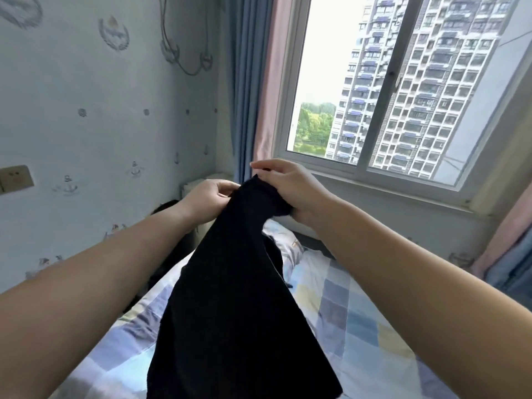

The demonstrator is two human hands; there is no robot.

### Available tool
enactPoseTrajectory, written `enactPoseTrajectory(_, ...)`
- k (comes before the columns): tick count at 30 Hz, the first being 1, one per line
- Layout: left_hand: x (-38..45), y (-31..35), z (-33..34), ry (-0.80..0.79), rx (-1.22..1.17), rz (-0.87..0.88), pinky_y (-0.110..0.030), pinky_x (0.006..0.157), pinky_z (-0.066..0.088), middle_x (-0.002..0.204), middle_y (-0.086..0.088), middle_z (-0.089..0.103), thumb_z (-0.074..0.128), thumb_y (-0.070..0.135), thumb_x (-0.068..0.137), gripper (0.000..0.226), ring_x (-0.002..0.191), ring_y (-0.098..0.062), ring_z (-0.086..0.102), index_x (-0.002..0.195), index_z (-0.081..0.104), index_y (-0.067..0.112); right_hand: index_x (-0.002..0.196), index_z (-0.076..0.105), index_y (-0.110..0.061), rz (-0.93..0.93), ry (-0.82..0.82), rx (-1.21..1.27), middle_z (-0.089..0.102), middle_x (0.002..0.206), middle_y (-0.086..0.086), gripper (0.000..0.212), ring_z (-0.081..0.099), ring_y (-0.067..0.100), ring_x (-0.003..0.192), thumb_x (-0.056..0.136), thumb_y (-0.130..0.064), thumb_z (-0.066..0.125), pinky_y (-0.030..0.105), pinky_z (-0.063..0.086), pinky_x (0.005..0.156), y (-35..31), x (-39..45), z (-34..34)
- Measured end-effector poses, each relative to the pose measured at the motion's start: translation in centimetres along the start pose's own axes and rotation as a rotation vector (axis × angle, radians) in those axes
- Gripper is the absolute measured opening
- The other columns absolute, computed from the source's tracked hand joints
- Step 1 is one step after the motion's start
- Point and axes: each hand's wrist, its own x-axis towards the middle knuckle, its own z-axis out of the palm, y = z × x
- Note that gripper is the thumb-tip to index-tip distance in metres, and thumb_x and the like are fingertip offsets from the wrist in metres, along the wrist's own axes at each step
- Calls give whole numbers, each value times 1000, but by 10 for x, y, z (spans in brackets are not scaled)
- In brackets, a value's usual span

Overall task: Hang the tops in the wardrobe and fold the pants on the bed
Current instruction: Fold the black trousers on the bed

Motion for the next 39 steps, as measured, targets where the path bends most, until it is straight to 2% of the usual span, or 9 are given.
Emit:
enactPoseTrajectory(4,-11,3,-14,124,-173,-38,-18,65,53,90,7,71,55,25,96,18,77,-4,66,106,68,20,86,69,-14,38,153,336,66,82,9,24,63,16,66,94,-1,50,23,55,55,-15,14,9)
enactPoseTrajectory(10,-33,2,-20,303,-131,93,-9,79,46,105,17,65,59,36,91,18,95,9,61,108,60,32,94,68,-10,-7,257,704,60,111,17,33,61,33,101,93,2,38,41,60,71,-32,35,22)
enactPoseTrajectory(14,-45,12,-8,403,267,486,-3,89,36,108,18,56,57,39,90,35,103,11,50,124,56,30,107,67,-11,-77,266,770,52,122,17,43,56,34,104,87,10,35,33,59,65,-45,47,37)
enactPoseTrajectory(17,-49,20,3,169,664,685,-14,68,41,82,18,47,44,53,90,47,78,0,49,133,47,35,115,63,-13,-172,257,654,52,114,6,47,56,23,98,86,12,35,31,60,70,-53,52,42)
enactPoseTrajectory(20,-50,13,15,-70,923,598,-26,61,41,79,12,55,31,59,94,50,76,-14,59,141,35,43,124,58,-12,-259,293,500,51,106,-5,48,56,14,94,88,11,35,27,59,74,-60,57,42)
enactPoseTrajectory(24,-53,-7,9,-165,1001,374,-31,62,41,68,5,59,21,66,91,52,64,-14,56,106,57,32,132,54,-14,-338,431,267,59,99,-13,52,66,-2,76,88,9,39,18,55,73,-61,65,27)
enactPoseTrajectory(28,-46,-44,-18,-126,1024,73,-29,67,43,78,8,58,41,66,87,47,79,-18,60,108,55,27,131,56,-16,-373,577,78,64,119,-3,55,60,9,109,85,8,38,27,51,95,-55,73,3)
enactPoseTrajectory(33,-49,-106,-47,-159,991,-198,-23,63,43,87,5,69,53,60,85,40,82,-16,64,88,71,24,123,62,-19,-370,685,20,65,115,-5,53,61,8,106,84,8,38,28,51,95,-50,80,-22)
enactPoseTrajectory(39,-68,-148,-54,-107,907,-203,-20,74,42,125,9,48,74,63,62,87,107,-9,57,135,46,26,110,66,-28,-393,765,-90,66,106,-12,37,61,1,97,83,-6,51,18,47,91,-39,77,-46)
